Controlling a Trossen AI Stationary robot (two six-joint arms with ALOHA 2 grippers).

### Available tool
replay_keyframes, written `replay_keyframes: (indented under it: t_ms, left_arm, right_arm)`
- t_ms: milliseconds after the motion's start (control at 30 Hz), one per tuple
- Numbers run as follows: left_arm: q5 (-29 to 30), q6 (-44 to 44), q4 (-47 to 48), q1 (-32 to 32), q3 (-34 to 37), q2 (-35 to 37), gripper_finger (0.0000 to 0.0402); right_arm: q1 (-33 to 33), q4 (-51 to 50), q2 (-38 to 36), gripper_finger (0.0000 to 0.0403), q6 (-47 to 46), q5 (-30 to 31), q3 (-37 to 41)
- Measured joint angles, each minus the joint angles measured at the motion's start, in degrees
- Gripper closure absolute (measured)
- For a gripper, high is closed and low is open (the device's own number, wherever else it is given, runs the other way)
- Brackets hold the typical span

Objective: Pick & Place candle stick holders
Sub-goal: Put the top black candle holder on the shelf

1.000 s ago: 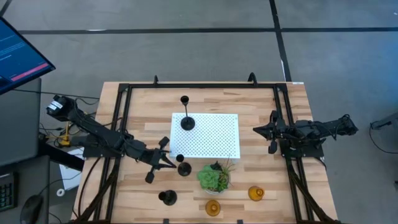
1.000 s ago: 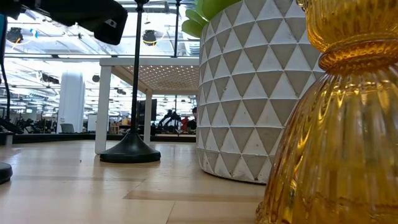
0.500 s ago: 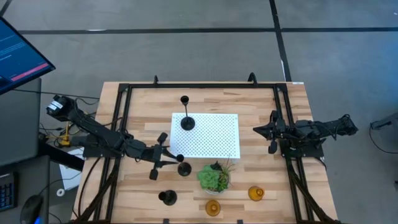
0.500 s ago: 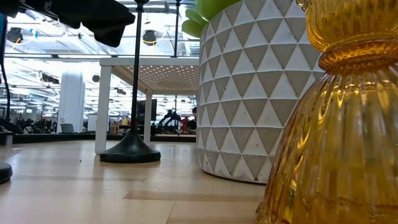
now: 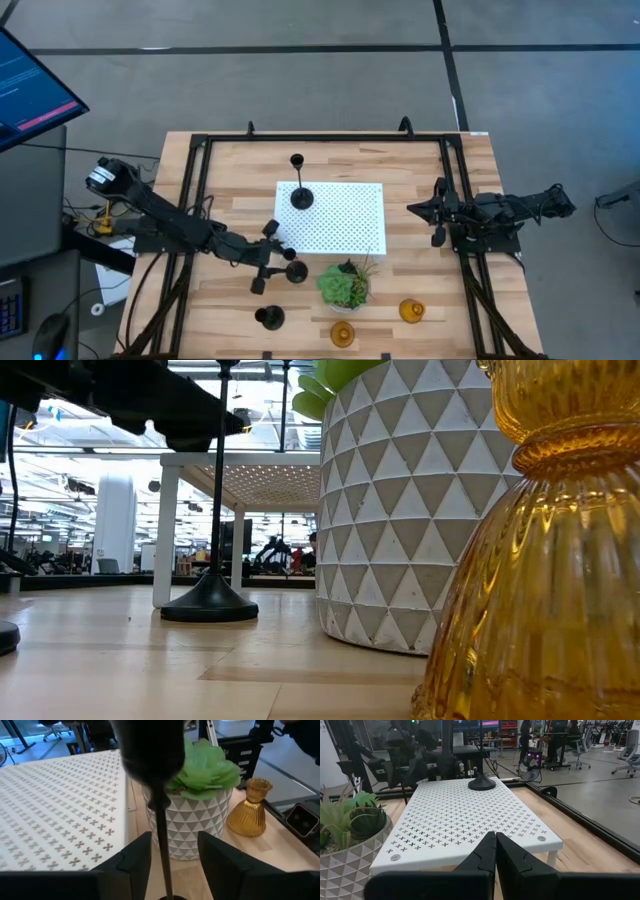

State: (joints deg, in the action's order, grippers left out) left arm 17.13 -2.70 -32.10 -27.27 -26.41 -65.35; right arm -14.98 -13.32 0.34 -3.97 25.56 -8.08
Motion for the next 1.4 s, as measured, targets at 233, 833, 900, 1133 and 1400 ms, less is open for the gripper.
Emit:
replay_keyframes:
  t_ms: [233, 833, 900, 1133, 1400]
  left_arm:
    - [0.57, 0.15, -2.45, 0.00, 0.00, -3.03, 0.0260]
    - [1.43, 3.22, -2.96, -0.06, 0.02, -2.18, 0.0388]
    - [3.37, 6.25, -2.75, -0.07, 0.02, -2.18, 0.0382]
    - [6.21, 13.10, -2.79, -0.28, 0.02, -1.67, 0.0388]
    - [6.39, 19.74, -2.65, -0.85, -2.90, -0.28, 0.0385]
  right_arm:
    - [0.00, 0.00, 0.00, 0.0403, 0.00, 0.00, 0.00]
    - [0.00, 0.00, 0.00, 0.0403, 0.01, 0.00, 0.00]
    - [0.00, 0.00, 0.00, 0.0403, 0.00, 0.00, 0.00]
    - [0.00, 0.00, 0.00, 0.0403, 0.01, 0.00, 0.00]
    - [0.00, -0.49, -0.02, 0.0403, 0.04, 0.00, 0.00]
